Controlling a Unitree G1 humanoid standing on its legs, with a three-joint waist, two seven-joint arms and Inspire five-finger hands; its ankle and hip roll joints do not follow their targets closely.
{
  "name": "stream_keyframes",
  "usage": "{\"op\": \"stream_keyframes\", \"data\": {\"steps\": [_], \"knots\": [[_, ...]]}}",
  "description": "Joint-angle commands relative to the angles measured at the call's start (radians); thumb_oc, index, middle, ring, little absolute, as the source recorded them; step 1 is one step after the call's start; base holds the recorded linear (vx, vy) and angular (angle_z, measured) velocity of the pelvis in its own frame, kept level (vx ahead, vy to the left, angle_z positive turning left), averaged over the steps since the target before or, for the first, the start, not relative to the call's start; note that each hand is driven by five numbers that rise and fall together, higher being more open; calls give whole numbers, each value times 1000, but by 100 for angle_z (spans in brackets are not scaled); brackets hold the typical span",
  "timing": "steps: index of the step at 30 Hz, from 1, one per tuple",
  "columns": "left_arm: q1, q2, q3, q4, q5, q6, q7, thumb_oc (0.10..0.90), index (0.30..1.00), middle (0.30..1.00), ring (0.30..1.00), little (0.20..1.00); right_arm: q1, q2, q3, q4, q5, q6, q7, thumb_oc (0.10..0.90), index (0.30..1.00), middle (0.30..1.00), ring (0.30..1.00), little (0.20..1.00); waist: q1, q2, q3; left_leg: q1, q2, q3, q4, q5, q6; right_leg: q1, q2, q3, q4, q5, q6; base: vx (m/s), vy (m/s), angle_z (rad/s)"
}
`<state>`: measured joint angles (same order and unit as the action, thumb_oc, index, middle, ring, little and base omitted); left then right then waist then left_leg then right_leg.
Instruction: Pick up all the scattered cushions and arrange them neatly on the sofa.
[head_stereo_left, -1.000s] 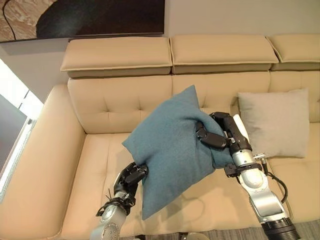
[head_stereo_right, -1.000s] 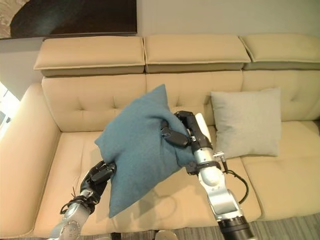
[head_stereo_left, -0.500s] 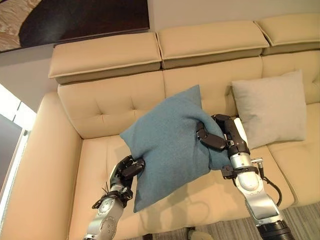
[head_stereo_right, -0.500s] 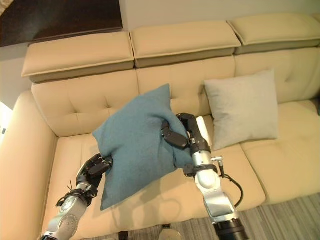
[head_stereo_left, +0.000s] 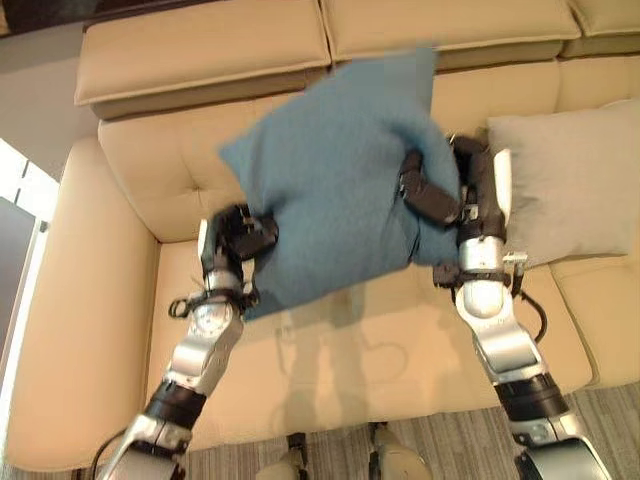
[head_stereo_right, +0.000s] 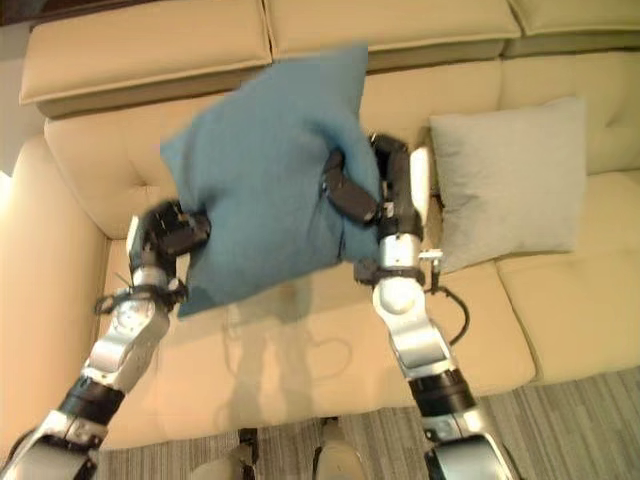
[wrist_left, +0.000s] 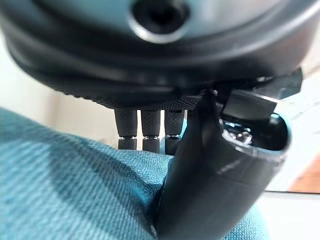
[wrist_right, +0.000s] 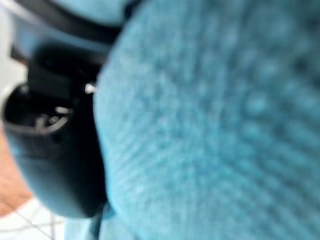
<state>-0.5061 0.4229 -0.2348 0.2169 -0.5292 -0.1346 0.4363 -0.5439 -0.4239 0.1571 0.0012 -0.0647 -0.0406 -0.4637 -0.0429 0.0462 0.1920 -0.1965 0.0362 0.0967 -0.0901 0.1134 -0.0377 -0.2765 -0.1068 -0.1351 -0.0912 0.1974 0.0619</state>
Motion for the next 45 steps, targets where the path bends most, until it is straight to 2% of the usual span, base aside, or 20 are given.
{"op": "stream_keyframes", "data": {"steps": [1,5,6,7,9,10,11,12,13,16,22,26,31,38,40,43,45], "knots": [[-343,23,-106,-168,138,-234,11,400,300,300,300,300,-264,37,70,-26,-40,-183,-61,400,300,300,300,300,21,-14,-29,-53,-28,-43,8,-87,-7,-23,-25,43,94,-148,100,-47,-28,9],[-464,42,-140,-70,142,-227,42,400,300,300,300,300,-372,0,108,93,-40,-160,-99,400,300,300,300,300,28,-12,-12,-94,-27,-53,5,-65,-16,-64,-24,33,106,-145,96,-44,-33,21],[-535,60,-165,6,140,-214,55,400,300,300,300,300,-439,-29,142,188,-29,-135,-115,400,300,300,300,300,35,-12,-5,-112,-27,-57,3,-53,-21,-78,-23,28,108,-143,96,-18,-25,22],[-546,60,-166,14,138,-218,54,400,300,300,300,300,-451,-30,144,198,-27,-139,-117,400,300,300,300,300,34,-11,-1,-116,-27,-59,4,-52,-21,-82,-23,27,110,-143,95,-39,-41,20],[-646,68,-200,135,133,-204,68,400,300,300,300,300,-548,-49,191,337,3,-117,-133,400,300,300,300,300,42,-9,16,-139,-25,-67,3,-40,-29,-102,-21,18,115,-140,95,-41,-51,9],[-724,71,-233,242,117,-190,71,400,300,300,300,300,-626,-59,237,451,39,-92,-133,447,371,371,371,371,45,-8,26,-151,-23,-76,3,-36,-34,-117,-18,11,119,-142,94,-27,-67,6],[-772,70,-249,307,100,-184,70,505,458,458,458,458,-670,-55,256,520,78,-87,-125,733,799,799,799,799,47,-8,31,-160,-23,-81,3,-31,-37,-123,-16,9,119,-139,94,-26,-50,10],[-777,71,-250,311,98,-186,68,591,587,587,587,587,-676,-56,256,524,80,-89,-125,800,900,900,900,900,47,-8,32,-165,-23,-81,3,-26,-37,-127,-16,9,118,-134,94,-36,-34,14],[-832,68,-270,393,72,-176,56,800,900,900,900,900,-731,-58,288,611,125,-82,-103,800,900,900,900,900,49,-8,40,-176,-21,-85,3,-20,-41,-138,-14,7,119,-132,94,-34,-36,12],[-940,79,-312,562,11,-150,16,800,900,900,900,900,-838,-86,360,770,222,-58,-40,800,900,900,900,900,51,-8,57,-205,-19,-97,3,-8,-52,-159,-6,2,117,-127,94,-35,-65,14],[-910,98,-335,584,-3,-116,-39,800,900,900,900,900,-827,-119,377,755,247,-38,-1,800,900,900,900,900,47,-12,61,-249,-20,-117,3,3,-62,-192,6,-5,104,-120,94,-2,-39,12],[-834,101,-314,587,-1,-103,-58,800,900,900,900,900,-783,-131,374,712,240,-43,18,800,900,900,900,900,43,-14,69,-255,-18,-120,3,6,-65,-202,8,-5,109,-123,92,-4,-2,2],[-660,73,-245,542,-26,-100,-69,800,900,900,900,900,-689,-150,349,655,183,-41,25,800,900,900,900,900,41,-16,81,-256,-16,-119,3,8,-67,-204,9,-4,110,-123,89,-21,-6,9],[-589,103,-195,520,-25,-102,-86,800,900,900,900,900,-620,-185,290,646,171,-50,24,800,900,900,900,900,39,-16,91,-252,-15,-110,3,9,-70,-198,9,-3,108,-125,88,-16,4,-5],[-542,138,-157,478,-28,-109,-95,800,900,900,900,900,-555,-214,241,615,172,-53,24,800,900,900,900,900,37,-18,83,-236,-14,-106,3,8,-71,-179,10,-3,101,-123,87,6,3,2],[-393,185,-80,339,-15,-119,-115,800,900,900,900,900,-369,-256,145,512,169,-61,56,800,900,900,900,900,32,-26,59,-185,-6,-97,3,-12,-69,-116,9,-10,93,-139,86,30,2,2],[-340,202,-60,298,4,-118,-122,800,900,900,900,900,-311,-264,121,485,166,-63,72,800,900,900,900,900,31,-29,52,-168,-5,-93,3,-17,-67,-97,8,-12,91,-142,85,21,1,-2]]}}
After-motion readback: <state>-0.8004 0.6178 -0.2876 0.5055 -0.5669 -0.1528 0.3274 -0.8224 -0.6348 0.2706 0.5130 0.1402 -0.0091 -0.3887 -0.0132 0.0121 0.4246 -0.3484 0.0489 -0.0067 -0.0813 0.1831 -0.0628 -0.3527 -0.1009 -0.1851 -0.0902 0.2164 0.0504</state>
